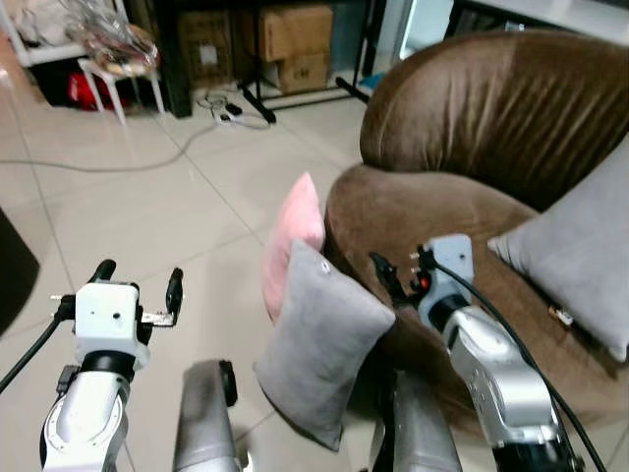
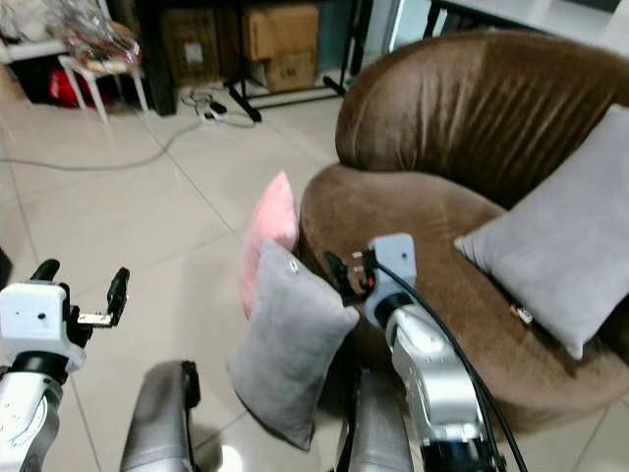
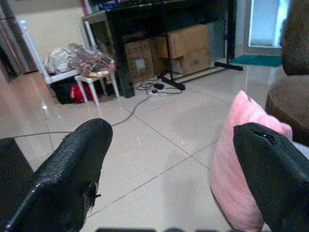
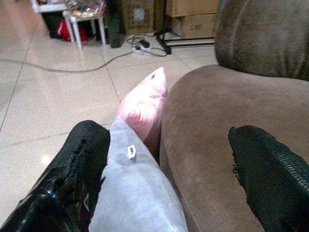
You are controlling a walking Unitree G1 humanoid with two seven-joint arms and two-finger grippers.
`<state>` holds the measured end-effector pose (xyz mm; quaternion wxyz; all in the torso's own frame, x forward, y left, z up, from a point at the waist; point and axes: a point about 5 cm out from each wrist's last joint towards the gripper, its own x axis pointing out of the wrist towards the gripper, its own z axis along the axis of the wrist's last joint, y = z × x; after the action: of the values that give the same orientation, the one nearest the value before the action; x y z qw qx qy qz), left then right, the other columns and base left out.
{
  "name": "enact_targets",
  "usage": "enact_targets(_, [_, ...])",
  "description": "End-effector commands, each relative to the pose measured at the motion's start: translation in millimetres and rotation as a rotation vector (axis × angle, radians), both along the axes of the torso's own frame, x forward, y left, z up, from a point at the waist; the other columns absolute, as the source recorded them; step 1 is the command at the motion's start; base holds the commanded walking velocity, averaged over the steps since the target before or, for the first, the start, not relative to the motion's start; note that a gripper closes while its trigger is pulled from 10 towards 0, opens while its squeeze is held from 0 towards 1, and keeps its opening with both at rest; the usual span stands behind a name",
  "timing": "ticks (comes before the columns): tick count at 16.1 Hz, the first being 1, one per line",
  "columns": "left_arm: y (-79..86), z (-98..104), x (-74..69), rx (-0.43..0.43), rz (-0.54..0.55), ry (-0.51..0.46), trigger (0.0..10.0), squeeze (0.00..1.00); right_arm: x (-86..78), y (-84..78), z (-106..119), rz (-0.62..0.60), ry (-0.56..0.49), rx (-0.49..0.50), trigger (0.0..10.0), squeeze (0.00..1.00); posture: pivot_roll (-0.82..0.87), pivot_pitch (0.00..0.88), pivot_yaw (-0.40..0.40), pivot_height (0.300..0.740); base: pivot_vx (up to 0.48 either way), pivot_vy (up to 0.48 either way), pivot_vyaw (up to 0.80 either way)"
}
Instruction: Move the pillow to the sofa from floor
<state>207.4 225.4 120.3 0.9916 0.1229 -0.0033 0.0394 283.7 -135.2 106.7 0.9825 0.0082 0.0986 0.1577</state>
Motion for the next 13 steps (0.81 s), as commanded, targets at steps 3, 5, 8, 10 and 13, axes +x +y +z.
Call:
enact_targets(3, [-2.9,-3,-1.6,0.029,-0.055,0.038,10.0,0.0,7.1,-0.5,-13,0.044,0.072,-0.033,10.0,0.0,-0.01,0.0,-0.074,0.426,0.0,0.0,0.0])
enact_targets(5, [-5.0,-3,1.4,0.046,-0.116,0.062,10.0,0.0,15.5,7.0,-22,0.083,0.1,-0.014,10.0,0.0,-0.01,0.0,-0.066,0.421,0.0,0.0,0.0])
enact_targets(8, [-9.0,-4,4.9,0.053,-0.191,0.094,10.0,0.0,27.9,19.2,-30,0.108,0.139,0.02,10.0,1.0,-0.01,0.0,-0.053,0.421,0.0,0.0,0.0])
enact_targets(10, [-17.4,-8,3.5,0.034,-0.294,0.148,10.0,0.0,41.5,29.7,-40,0.131,0.177,0.002,10.0,1.0,-0.01,0.0,-0.047,0.421,0.0,0.0,0.0])
enact_targets(13, [-26.3,-15,-1.4,-0.013,-0.4,0.226,10.0,0.0,50.3,38.3,-39,0.143,0.186,0.058,10.0,1.0,0.0,0.0,-0.047,0.421,0.0,0.0,0.0])
